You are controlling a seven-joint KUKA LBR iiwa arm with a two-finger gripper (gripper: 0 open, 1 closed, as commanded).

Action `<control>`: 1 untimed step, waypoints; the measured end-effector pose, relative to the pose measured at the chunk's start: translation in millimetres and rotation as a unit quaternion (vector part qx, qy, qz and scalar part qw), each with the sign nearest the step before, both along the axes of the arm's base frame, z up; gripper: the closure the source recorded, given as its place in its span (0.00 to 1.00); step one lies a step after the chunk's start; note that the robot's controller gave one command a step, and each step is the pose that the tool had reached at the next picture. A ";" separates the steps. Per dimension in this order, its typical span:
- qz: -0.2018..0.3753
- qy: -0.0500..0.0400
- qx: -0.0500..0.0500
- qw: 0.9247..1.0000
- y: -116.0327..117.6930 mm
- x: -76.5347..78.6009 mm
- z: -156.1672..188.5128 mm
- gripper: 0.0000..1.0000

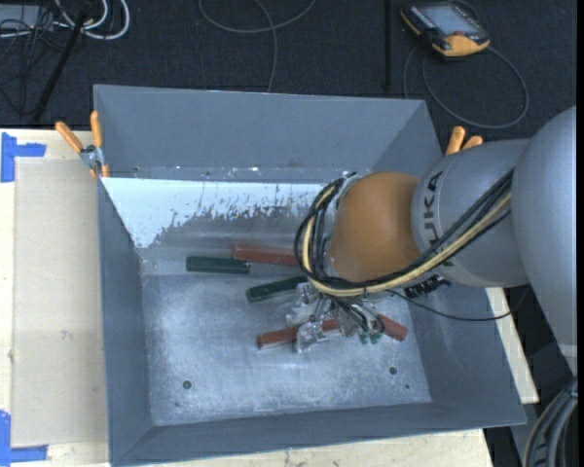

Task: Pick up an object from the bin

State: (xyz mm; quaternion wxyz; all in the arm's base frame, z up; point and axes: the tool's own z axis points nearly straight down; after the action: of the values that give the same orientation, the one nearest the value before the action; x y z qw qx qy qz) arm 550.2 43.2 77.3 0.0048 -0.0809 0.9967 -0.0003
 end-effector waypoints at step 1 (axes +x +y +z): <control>0.000 0.002 0.000 1.000 0.2 -1.0 3.1 1.00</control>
Offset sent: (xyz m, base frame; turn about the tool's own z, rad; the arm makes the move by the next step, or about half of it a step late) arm 0.0001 -0.0002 0.0371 0.0000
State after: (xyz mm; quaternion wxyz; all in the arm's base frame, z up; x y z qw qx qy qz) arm 549.2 43.4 80.4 0.0025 -0.0811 0.9967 -0.0001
